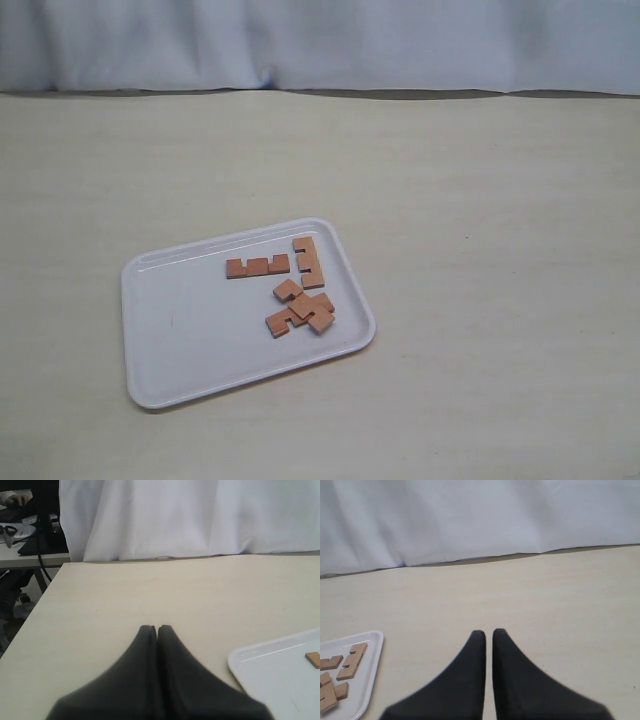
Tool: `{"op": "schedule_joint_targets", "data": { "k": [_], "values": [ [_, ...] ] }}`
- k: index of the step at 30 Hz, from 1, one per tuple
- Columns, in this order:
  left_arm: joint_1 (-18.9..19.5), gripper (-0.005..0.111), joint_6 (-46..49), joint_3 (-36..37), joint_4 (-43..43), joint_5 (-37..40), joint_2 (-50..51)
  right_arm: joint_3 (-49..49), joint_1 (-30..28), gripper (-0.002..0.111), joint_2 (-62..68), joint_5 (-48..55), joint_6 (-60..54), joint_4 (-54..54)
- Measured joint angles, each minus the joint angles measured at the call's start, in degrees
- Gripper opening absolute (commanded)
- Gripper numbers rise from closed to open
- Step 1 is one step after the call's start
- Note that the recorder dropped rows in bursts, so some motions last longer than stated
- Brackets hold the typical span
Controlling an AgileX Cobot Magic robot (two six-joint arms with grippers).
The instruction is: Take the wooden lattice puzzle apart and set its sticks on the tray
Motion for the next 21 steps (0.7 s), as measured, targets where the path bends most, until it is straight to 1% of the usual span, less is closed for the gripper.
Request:
{"op": "schedule_joint_targets", "data": {
  "k": [6, 21],
  "values": [
    [0.0, 0.000, 2.4, 0.0, 0.0, 0.2, 0.0, 0.0, 0.0, 0.005, 0.0, 0.0, 0.0, 0.0],
    [0.0, 0.000, 2.8, 0.0, 0.0, 1.6, 0.0, 0.0, 0.0, 0.005, 0.0, 0.0, 0.0, 0.0]
  ]
}}
